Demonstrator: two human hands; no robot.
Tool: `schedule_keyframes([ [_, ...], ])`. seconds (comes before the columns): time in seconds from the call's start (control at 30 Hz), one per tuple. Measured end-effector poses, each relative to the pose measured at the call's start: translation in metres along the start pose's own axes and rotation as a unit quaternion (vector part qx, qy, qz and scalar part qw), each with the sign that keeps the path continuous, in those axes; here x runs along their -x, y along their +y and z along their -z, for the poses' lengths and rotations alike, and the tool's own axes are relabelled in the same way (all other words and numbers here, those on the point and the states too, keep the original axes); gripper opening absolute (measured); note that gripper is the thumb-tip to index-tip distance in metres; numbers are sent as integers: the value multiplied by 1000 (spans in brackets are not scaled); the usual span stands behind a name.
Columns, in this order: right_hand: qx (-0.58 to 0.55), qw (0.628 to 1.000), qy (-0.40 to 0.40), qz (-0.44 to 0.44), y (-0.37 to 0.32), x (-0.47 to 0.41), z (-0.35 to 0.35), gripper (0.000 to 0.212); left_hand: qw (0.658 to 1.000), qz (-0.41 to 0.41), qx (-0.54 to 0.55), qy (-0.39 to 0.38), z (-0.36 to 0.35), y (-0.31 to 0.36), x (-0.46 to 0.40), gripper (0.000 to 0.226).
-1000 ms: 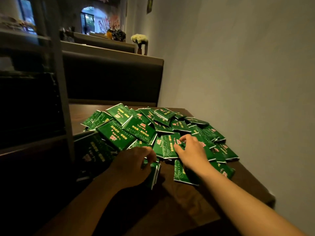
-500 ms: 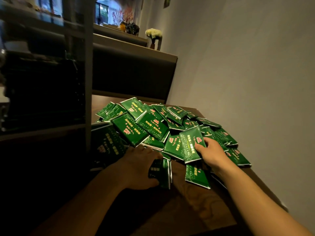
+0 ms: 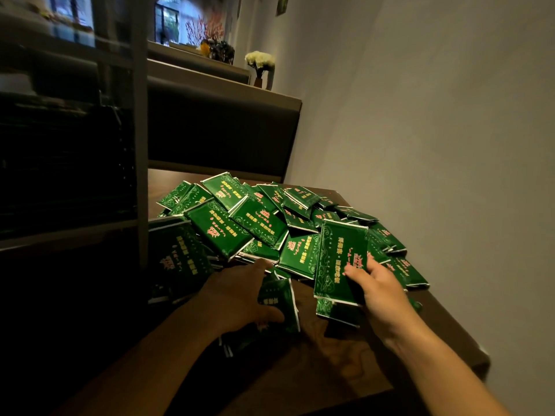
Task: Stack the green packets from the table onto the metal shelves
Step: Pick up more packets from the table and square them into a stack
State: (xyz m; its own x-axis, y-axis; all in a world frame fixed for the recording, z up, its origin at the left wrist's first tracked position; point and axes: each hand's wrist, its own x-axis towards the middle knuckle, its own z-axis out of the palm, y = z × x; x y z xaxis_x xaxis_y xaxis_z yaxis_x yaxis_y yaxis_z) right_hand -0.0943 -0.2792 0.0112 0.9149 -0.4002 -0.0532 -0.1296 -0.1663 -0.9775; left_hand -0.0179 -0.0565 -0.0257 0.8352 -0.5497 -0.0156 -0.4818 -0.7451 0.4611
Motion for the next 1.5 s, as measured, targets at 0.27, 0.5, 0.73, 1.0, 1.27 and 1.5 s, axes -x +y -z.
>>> schedule_keyframes([
  [0.27,-45,996,-57,56,2,21,-24,15,890,-5,403,211,0,24,4,14],
  [0.5,-25,995,-51,77,13,22,-57,32,835,-29,506,215,-5,36,12,17],
  [0.73,6,990,2,142,19,20,-68,33,764,-24,620,178,-15,37,10,30],
  [1.0,-47,991,-118,31,30,25,-78,27,864,-25,484,137,-25,41,11,39],
  [1.27,338,909,123,212,12,-23,-17,23,825,34,528,197,-17,40,9,37],
  [1.5,486,861,150,-12,22,-73,22,70,831,25,524,182,-18,40,9,37],
])
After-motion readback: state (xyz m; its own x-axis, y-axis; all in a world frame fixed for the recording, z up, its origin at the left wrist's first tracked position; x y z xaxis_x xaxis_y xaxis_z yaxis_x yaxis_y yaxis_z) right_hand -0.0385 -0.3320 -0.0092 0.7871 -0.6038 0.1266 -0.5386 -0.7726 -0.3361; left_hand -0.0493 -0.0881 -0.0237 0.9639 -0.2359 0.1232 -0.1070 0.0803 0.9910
